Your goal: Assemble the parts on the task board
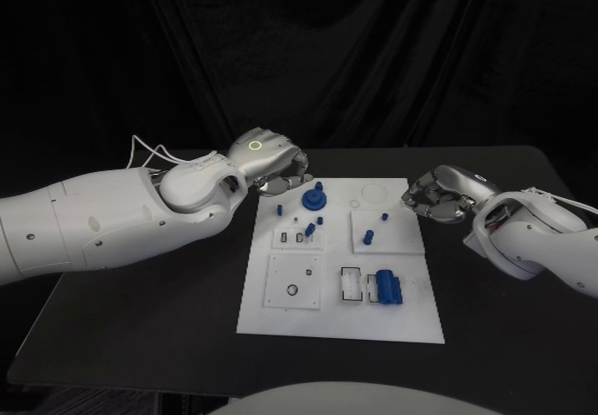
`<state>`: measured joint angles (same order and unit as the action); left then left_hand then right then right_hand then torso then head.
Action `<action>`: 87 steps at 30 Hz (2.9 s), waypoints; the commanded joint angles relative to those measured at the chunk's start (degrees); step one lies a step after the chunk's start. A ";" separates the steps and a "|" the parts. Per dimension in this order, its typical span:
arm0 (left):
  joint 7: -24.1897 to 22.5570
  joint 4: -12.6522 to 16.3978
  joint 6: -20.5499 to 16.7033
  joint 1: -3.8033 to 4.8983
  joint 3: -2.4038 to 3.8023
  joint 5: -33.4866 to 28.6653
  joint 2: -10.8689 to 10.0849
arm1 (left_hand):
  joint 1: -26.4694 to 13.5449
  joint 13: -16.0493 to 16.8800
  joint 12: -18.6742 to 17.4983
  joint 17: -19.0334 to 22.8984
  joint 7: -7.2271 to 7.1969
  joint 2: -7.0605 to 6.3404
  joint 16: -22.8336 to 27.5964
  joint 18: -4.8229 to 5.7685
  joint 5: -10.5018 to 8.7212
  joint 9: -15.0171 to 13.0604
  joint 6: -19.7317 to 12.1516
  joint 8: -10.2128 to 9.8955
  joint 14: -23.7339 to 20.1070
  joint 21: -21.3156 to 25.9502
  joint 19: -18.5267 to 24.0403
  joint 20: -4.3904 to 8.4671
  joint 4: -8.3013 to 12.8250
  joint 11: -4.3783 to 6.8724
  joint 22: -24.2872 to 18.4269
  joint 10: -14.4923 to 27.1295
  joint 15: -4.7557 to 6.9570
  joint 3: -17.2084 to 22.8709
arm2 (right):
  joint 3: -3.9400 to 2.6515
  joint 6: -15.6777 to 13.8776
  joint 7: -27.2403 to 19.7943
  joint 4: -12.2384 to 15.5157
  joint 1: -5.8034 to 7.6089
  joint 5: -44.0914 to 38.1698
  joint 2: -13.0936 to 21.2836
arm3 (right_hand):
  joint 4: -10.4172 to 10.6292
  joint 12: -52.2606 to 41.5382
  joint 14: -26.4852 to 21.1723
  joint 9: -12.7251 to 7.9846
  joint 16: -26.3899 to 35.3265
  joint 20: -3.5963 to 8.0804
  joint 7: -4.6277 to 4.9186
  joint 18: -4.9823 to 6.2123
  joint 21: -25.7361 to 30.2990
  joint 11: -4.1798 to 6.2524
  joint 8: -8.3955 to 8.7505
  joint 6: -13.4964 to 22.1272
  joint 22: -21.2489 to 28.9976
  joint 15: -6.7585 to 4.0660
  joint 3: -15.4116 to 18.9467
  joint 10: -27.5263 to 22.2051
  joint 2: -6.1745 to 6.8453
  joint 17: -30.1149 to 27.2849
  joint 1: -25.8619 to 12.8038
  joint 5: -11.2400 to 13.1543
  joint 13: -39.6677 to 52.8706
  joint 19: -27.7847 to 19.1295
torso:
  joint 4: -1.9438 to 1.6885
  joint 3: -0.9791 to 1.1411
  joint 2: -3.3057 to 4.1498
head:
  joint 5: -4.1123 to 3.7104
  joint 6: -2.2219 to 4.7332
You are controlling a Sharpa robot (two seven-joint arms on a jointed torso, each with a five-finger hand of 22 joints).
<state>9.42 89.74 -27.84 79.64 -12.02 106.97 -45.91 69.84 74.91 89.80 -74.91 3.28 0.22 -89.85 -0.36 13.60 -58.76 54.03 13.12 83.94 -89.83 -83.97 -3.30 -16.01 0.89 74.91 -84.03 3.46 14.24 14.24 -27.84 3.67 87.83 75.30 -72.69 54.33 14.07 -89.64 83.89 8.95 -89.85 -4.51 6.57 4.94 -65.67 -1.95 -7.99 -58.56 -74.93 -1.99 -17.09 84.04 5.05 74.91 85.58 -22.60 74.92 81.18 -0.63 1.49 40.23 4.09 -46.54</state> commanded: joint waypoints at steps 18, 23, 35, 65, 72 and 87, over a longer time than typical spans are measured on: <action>2.49 -16.92 48.39 4.10 -0.02 -38.89 13.21 | -2.12 15.09 0.20 -15.09 0.58 -1.91 -0.15 0.36 -1.96 11.84 6.78 -7.01 6.06 -0.17 -6.03 -0.86 -0.34 -0.91 15.09 -5.97 -1.06 -1.83 | -0.04 -2.94 -1.22 -0.83 -0.14 0.63 -1.96 | -0.37 0.13 6.05 0.05 0.04 0.34 -0.10 0.02 -0.21 0.07 0.43 -0.32 -8.46 -0.01 -0.34 5.36 -0.25 14.93 0.15 -0.34 14.48 -0.08 | 0.82 0.63 -0.52 | -0.04 2.79; 3.28 -17.80 50.61 4.33 -0.01 -39.52 15.05 | -2.33 15.09 0.20 -15.09 0.17 -1.75 -0.15 0.36 -4.99 12.07 8.55 -6.51 6.06 -0.17 -6.03 -0.66 -0.35 -0.58 15.09 -5.97 -0.79 -3.29 | -0.04 -3.03 -1.24 -0.73 -0.14 0.64 -2.14 | -0.41 0.11 6.08 0.06 -0.05 0.34 -0.10 0.00 -0.30 0.07 0.43 -0.34 -8.48 -0.02 -0.37 5.38 -0.27 15.01 0.18 -0.36 14.51 -0.04 | 1.34 0.86 -0.80 | 0.22 2.08; 6.28 -19.08 53.08 4.58 -0.01 -37.00 17.66 | -2.93 15.09 0.20 -15.09 0.01 -1.78 -0.15 0.36 -6.61 11.32 9.00 -5.92 6.06 -0.17 -6.03 -0.49 -0.32 -0.43 15.09 -5.97 -0.63 -4.78 | -0.04 -3.16 -0.95 -0.20 -0.11 0.64 -1.75 | -0.50 0.06 6.08 0.09 -0.05 0.35 -0.11 -0.02 -0.42 0.08 0.37 -0.49 -8.52 -0.03 -0.41 5.45 -0.24 15.01 0.21 -0.41 14.57 0.02 | 1.85 1.11 -0.90 | 0.82 0.32; 12.60 -24.47 57.06 4.42 -0.02 -28.78 23.26 | -5.14 15.09 0.20 -15.09 -0.51 -1.26 -0.15 0.36 -8.73 0.74 6.49 -1.75 6.06 -0.17 -6.03 0.18 -0.05 0.09 15.09 -5.97 -0.03 -10.98 | -0.05 -3.11 -0.82 0.09 -0.09 0.64 -2.15 | -0.57 0.05 6.11 0.13 -0.13 0.37 -0.14 -0.04 -0.52 0.10 0.31 -0.66 -8.55 -0.05 -0.42 5.45 -0.19 15.08 0.18 -0.43 14.57 0.08 | 2.09 1.08 -0.47 | 0.78 -1.93; 12.30 -25.41 57.86 4.21 -0.02 -28.67 23.81 | -5.33 15.09 0.20 -15.09 -0.04 -0.82 -0.15 0.36 -8.67 1.97 5.61 -3.58 6.06 -0.17 -6.03 -0.07 -0.05 -0.29 15.09 -5.97 -0.33 -11.70 | -0.05 -3.01 -0.81 0.05 -0.09 0.64 -2.27 | -0.57 0.05 6.11 0.13 -0.13 0.37 -0.14 -0.04 -0.52 0.10 0.31 -0.66 -8.55 -0.05 -0.42 5.45 -0.19 15.08 0.18 -0.43 14.57 0.08 | 2.24 1.04 -0.49 | 0.84 -2.30; 11.75 -26.77 59.67 3.35 -0.03 -28.66 24.39 | -5.64 15.09 0.20 -15.09 0.71 0.25 -0.15 0.36 -8.57 7.68 6.56 -8.08 6.06 -0.17 -6.03 -0.70 -0.04 -0.96 15.09 -5.97 -0.97 -13.29 | -0.05 -2.85 -0.79 -0.03 -0.09 0.64 -2.46 | -0.62 -0.01 6.11 0.15 -0.14 0.38 -0.16 -0.05 -0.56 0.12 0.30 -0.73 -8.57 -0.07 -0.47 5.53 -0.24 15.09 0.16 -0.44 14.65 0.12 | 2.15 0.91 -0.65 | 0.79 -2.94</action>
<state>21.76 63.07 30.16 83.23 -12.09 77.97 -21.70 64.27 74.91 89.80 -74.91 3.70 -0.18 -89.85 -0.36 5.11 -51.17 60.39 5.17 84.16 -89.83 -83.98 -3.71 -16.12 0.31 74.91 -84.02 2.85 1.20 14.24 -30.06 2.58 87.80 75.29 -71.98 51.87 13.74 -89.64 83.89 9.05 -89.85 -4.51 6.36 4.94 -65.90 -1.95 -7.71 -58.76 -74.90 -1.99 -17.41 84.03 5.05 74.91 85.58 -22.82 74.91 81.18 1.52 2.40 39.60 4.86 -49.41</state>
